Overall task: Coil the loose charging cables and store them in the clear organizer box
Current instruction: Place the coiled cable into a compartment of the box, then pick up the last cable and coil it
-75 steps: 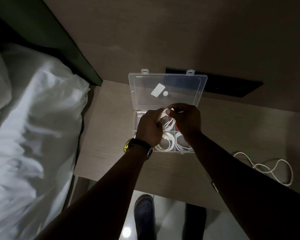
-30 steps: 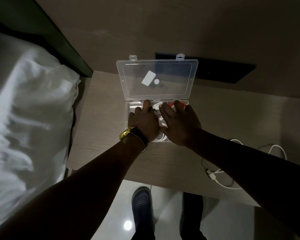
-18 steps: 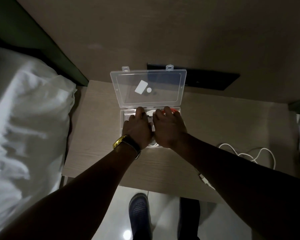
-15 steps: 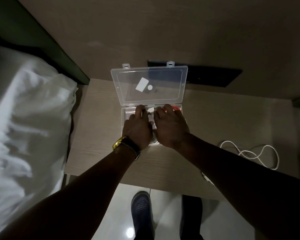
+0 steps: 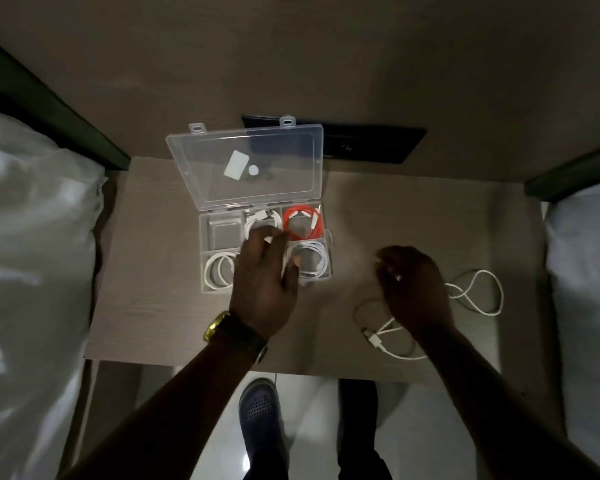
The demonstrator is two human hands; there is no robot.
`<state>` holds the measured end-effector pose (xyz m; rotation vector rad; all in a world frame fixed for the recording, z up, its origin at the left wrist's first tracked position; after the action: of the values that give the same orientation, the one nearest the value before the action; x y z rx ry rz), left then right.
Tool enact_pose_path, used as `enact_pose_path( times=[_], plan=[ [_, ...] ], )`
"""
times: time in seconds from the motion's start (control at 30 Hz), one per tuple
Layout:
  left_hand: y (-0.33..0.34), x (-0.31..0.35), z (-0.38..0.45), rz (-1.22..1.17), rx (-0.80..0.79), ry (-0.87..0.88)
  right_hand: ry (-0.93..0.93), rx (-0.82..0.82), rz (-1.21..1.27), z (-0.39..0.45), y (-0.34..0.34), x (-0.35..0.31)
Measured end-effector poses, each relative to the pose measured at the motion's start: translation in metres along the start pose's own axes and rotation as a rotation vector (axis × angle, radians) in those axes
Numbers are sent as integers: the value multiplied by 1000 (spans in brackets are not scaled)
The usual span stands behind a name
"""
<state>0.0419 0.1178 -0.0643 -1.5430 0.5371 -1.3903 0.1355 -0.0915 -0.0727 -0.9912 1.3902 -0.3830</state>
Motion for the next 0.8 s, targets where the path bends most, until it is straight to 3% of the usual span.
enact_pose_path(
  times=[0.17,0.37,0.43,0.5,0.6,0.7,0.8],
  plan=[
    [33,53,-31,-171,-119,74,117,81,41,-29,-49,62],
    [91,88,-56,-142,-452,98,177,57,117,-71,-59,93],
    [109,93,-65,-52,-593,128,139,-21,96,-89,-47,86],
    [120,93,-73,70,-682,138,107,-224,33,-106,-27,81],
    [125,93,-78,146,-660,167,-16,-424,-257,-113,-6,85],
    [119,92,-72,58,-571,149,-209,-309,-372,-91,-16,82],
    [110,91,-67,55,-483,161,-344,-215,-288,-70,-31,78]
  ],
)
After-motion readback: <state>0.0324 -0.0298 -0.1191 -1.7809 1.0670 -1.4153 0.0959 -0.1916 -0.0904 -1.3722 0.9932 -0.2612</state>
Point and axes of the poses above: each hand's wrist, its own z-axis towards the middle knuckle, its own y-axis out of the palm, x = y × z, the point moved 5 cm from there along z, towards the middle knuckle, and after that the axes turned 7 degrees about z, right-handed, at the moved point
